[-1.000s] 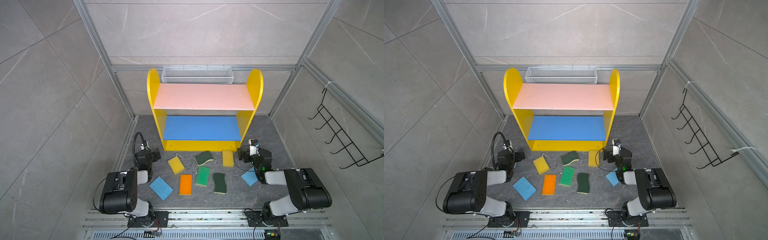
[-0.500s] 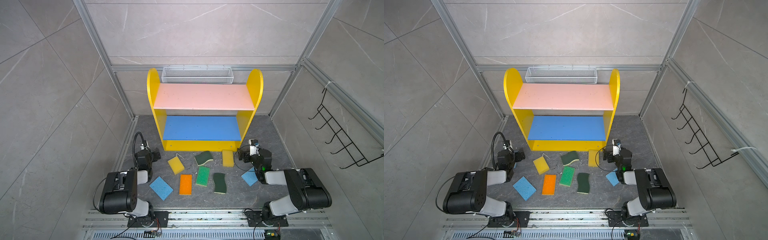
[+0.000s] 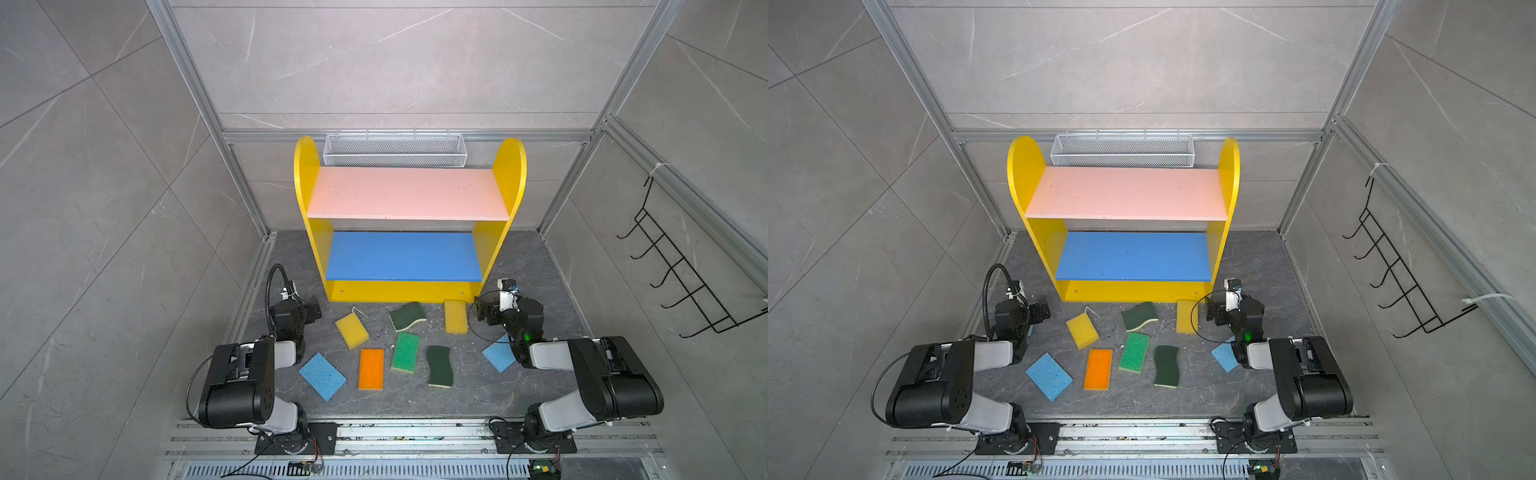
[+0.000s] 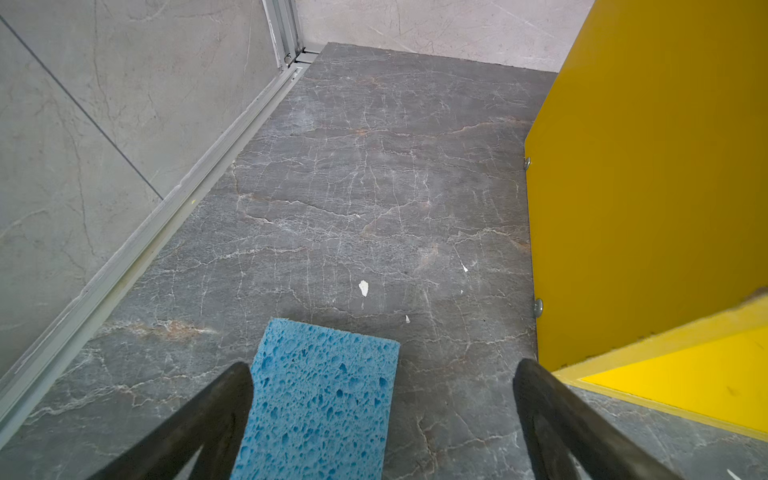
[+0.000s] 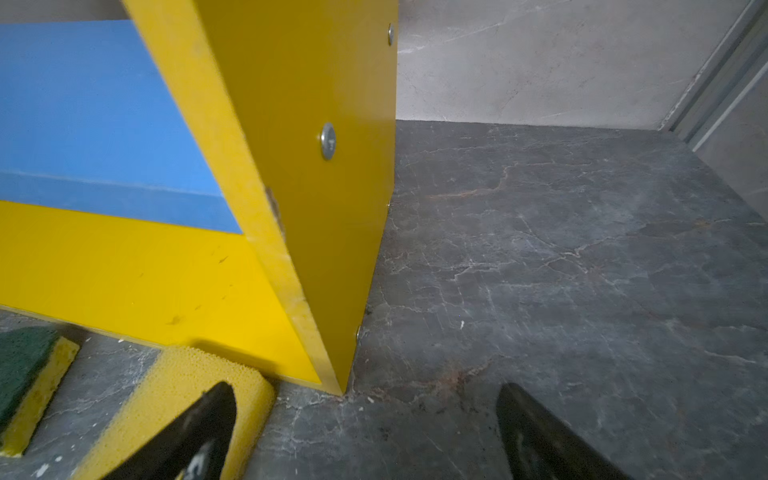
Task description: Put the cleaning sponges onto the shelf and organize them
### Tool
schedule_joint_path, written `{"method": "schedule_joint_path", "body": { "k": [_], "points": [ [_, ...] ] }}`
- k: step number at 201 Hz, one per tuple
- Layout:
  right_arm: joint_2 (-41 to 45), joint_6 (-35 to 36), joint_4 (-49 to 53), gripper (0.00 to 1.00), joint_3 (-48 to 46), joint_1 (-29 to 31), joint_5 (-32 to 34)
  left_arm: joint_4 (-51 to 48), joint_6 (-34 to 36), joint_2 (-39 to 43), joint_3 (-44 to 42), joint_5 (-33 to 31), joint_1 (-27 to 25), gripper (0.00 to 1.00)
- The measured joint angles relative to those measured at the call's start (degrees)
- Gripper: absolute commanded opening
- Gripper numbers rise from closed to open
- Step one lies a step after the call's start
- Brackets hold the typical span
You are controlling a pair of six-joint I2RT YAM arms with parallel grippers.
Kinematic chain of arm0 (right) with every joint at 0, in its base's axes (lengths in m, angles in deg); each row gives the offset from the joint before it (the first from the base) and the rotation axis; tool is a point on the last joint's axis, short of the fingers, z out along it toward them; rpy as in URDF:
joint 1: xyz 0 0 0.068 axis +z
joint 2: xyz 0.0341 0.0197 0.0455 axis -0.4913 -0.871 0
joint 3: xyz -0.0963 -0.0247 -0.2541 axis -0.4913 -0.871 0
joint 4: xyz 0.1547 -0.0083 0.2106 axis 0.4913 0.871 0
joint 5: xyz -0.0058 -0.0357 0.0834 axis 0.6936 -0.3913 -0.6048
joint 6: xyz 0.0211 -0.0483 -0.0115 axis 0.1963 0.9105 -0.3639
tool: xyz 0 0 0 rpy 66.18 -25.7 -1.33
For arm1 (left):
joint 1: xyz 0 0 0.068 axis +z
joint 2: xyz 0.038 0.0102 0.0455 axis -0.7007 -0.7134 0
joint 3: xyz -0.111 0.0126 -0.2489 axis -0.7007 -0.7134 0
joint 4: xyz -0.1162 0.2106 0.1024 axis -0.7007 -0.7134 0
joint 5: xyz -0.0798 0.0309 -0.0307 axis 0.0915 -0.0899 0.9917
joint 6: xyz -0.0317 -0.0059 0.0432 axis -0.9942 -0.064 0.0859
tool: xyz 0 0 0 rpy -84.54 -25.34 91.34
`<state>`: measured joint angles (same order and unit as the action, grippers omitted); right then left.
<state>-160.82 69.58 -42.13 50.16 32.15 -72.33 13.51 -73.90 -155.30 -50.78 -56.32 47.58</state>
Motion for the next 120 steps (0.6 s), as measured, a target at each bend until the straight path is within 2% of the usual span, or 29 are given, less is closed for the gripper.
{"method": "schedule_joint_path", "body": {
  "k": [29, 48, 65, 120],
  "points": [
    [0.0, 0.0, -0.02, 0.99, 0.0, 0.0, 0.0, -1.33, 0.5, 0.07, 0.48, 1.27, 0.0, 1.0],
    [0.04, -0.04, 0.66, 0.99, 0.28, 0.0, 0.33, -8.5, 0.61, 0.5, 4.17, 1.42, -0.02, 1.0],
    [1.09, -0.07, 5.25, 0.99, 2.14, 0.0, 1.11, -14.01, 0.57, 1.31, 8.39, 1.22, -0.02, 1.0],
    [14.8, -1.86, 18.1, 0.99, 5.38, 0.0, 3.87, -24.81, -2.71, 10.36, 10.97, 0.76, -0.13, 1.0]
  ]
}}
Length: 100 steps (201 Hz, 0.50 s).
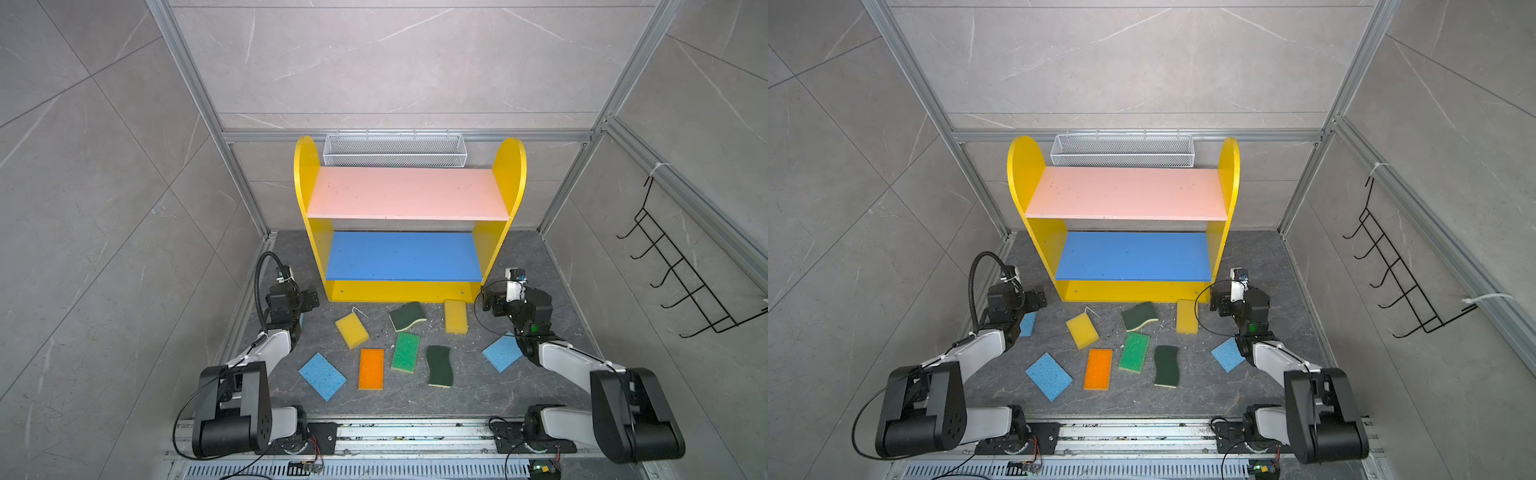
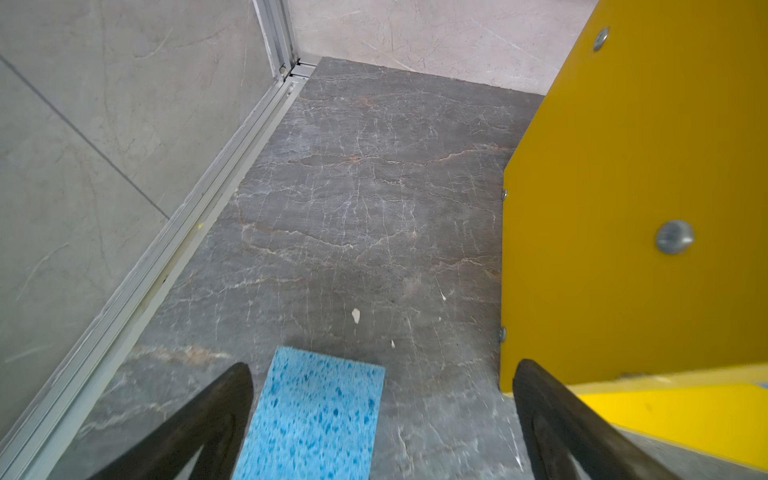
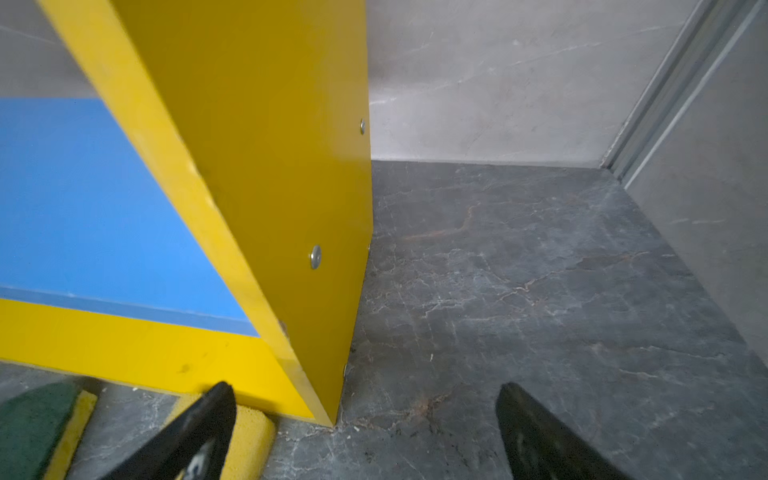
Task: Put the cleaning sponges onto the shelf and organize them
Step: 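Move the right gripper over the light blue sponge while the left arm lifts slightly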
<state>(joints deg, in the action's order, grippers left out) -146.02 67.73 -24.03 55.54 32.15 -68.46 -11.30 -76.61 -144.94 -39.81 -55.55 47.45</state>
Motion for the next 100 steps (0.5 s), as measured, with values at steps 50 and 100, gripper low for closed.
{"method": "schedule_joint_path", "body": {
  "k": [50, 100],
  "points": [
    [6.93, -5.81, 14.36, 0.99, 3.74, 1.09, 2.84, -9.03, -4.42, 9.35, 0.5, -5.49, -2.75, 1.0],
    [16.59, -11.78, 29.33, 0.99, 4.2, 4.13, 9.35, -23.15, -7.58, 14.01, 6.8, -12.59, -9.42, 1.0]
  ]
}}
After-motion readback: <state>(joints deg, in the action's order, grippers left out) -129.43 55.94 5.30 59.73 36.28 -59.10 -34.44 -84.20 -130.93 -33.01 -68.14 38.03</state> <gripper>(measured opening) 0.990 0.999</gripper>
